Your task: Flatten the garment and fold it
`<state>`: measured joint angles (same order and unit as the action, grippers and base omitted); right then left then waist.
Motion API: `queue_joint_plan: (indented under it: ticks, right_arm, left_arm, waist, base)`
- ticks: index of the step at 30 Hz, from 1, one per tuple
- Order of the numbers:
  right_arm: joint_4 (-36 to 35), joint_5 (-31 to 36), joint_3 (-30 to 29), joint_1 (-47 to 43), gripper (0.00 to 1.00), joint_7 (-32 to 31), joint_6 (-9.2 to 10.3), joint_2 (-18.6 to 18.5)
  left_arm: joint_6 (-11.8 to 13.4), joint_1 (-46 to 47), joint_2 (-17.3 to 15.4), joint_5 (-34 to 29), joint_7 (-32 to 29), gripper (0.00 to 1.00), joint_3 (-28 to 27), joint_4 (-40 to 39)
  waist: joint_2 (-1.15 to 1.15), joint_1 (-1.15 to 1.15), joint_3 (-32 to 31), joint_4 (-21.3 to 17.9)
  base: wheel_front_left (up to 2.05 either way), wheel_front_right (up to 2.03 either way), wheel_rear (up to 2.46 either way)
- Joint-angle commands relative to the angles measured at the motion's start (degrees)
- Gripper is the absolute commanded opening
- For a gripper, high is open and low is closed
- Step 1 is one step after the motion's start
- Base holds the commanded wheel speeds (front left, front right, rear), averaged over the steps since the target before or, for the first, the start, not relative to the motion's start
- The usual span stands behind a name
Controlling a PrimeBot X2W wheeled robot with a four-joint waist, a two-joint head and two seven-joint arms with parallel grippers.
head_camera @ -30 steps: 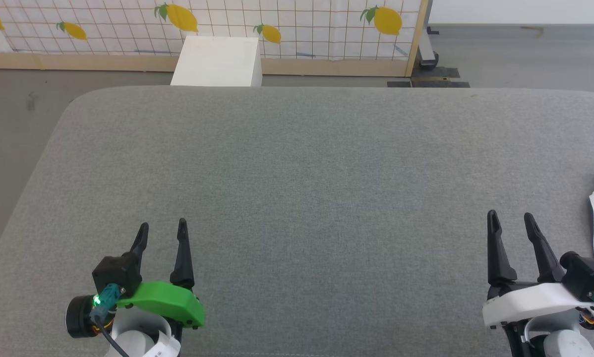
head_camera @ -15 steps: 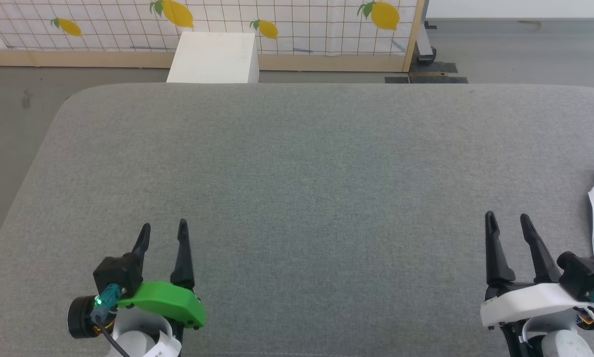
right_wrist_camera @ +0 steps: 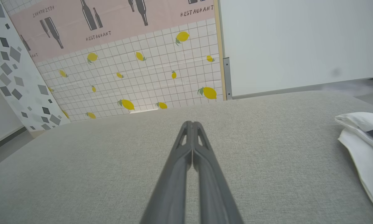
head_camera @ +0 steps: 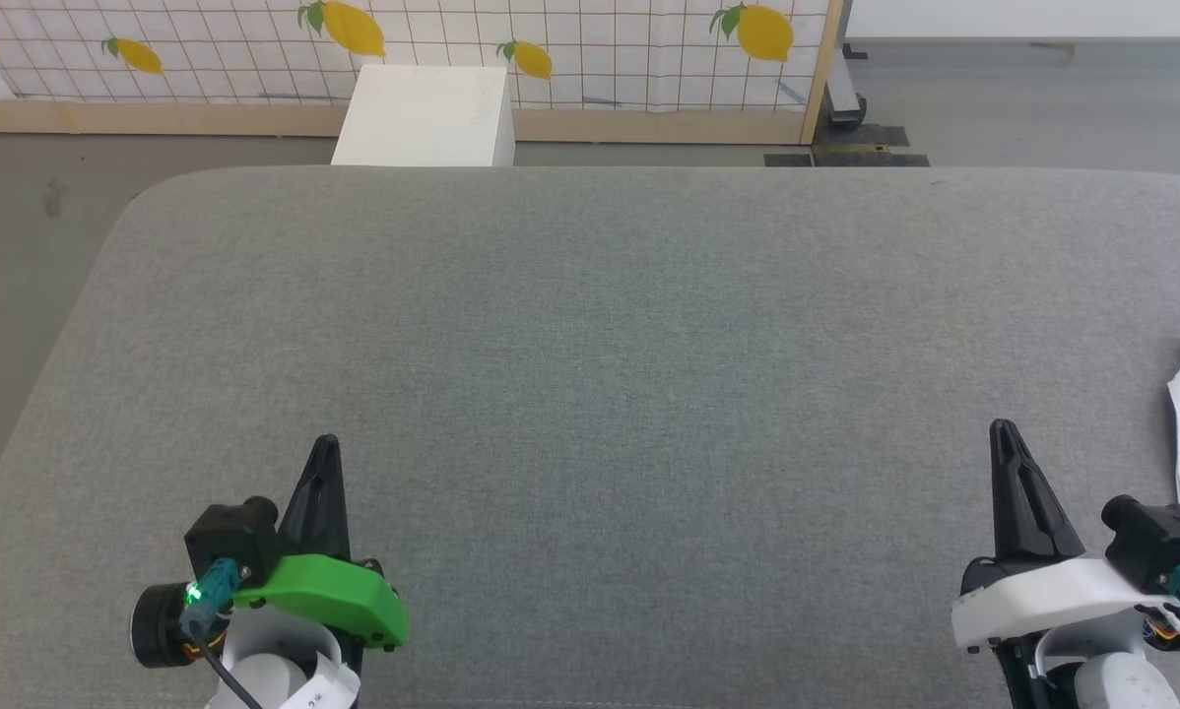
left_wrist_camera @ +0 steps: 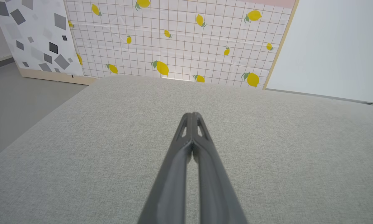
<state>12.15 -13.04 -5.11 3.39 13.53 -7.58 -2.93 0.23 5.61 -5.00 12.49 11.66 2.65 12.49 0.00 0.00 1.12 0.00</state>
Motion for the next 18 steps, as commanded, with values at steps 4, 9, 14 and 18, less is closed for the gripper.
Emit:
queue_joint_plan:
  ticks: [4,9,14,18]
  right_arm:
    - [-0.9,1.0,0.4,-0.4,0.0,-0.7,0.01,0.0]
    - [-1.4,1.6,0.6,-0.6,0.0,-1.3,0.01,0.0]
    - [-1.9,2.1,0.8,-0.7,0.0,-1.9,0.02,0.0]
    - [-2.3,2.6,1.0,-0.8,0.0,-2.3,0.02,0.0]
  left_arm:
    - [0.0,-0.7,0.3,-1.0,-0.6,0.0,-0.2,-0.8]
    - [0.0,-0.9,0.3,-1.5,-1.1,0.0,-0.3,-1.3]
    - [0.0,-1.1,0.4,-2.0,-1.6,0.0,-0.4,-1.8]
    - [-0.1,-1.3,0.5,-2.4,-2.0,0.0,-0.5,-2.2]
  waist:
    - [0.0,0.0,0.0,0.0]
    - [0.0,0.0,-0.1,0.0]
    - [0.0,0.0,-0.1,0.0]
    - [0.0,0.0,-0.2,0.0]
  base:
    - [0.0,0.0,0.0]
    - [0.0,0.0,0.0]
    - [0.0,0.0,0.0]
    - [0.0,0.0,0.0]
